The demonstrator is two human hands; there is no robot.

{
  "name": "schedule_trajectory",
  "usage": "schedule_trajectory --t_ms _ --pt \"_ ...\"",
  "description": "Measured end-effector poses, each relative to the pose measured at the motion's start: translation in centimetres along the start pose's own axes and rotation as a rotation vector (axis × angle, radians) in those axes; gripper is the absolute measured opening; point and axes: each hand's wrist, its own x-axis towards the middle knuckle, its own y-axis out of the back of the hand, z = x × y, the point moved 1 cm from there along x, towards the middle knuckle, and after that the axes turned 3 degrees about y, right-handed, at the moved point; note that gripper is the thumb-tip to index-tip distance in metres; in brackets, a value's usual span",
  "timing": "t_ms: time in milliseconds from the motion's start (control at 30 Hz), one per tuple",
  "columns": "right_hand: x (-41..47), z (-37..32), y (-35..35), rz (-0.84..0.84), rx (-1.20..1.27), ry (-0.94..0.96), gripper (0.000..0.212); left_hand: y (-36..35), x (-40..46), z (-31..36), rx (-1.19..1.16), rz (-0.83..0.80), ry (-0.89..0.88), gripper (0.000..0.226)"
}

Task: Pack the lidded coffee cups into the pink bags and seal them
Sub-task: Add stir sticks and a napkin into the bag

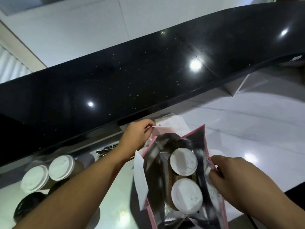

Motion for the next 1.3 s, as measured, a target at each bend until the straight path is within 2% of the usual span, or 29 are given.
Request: schedule_trajectory --t_ms 100,167,300,433,533,633,733,900,1133,1300 --pt "0.1 0.4 0.1 0.007 0.013 0.017 0.027 2.4 -2.3 0.5 -0.064 0.13 0.048 0.017" --pt "0.2 0.7 0.2 0.002 0.031 0.031 0.027 4.7 -4.2 1.2 -0.081 0.245 0.0 0.018" --pt "0.4 1.0 0.3 0.032 0.032 0.084 0.03 9.7 -8.8 3.9 -0.024 0.517 -0.31 0.018" --pt "0.8 1.1 0.4 0.031 0.009 0.119 0.029 12.9 -12.5 8.0 0.044 0.583 -0.568 0.016" --pt "1.1 1.3 0.6 0.021 -0.001 0.157 0.03 13.9 -14.4 11.4 0.153 0.49 -0.639 0.015" --pt "1.5 1.5 0.6 -0.004 0.015 0.194 0.029 14.0 -15.7 14.4 0.311 0.214 -0.62 0.023" --pt "1.8 1.7 0.6 -0.052 0.015 0.223 0.027 12.5 -15.5 16.7 0.455 -0.085 -0.467 0.031" --pt "1.9 1.7 0.7 -0.047 0.015 0.253 0.031 5.8 -12.5 16.6 0.83 -0.39 -0.137 0.035" --pt "1.5 1.8 0.8 -0.055 0.003 0.27 0.031 0.4 -8.6 16.2 0.579 -0.458 0.096 0.034" --pt "1.3 2.5 0.5 -0.035 0.006 0.272 0.034 -1.1 -8.7 16.0 0.657 -0.474 0.131 0.028"
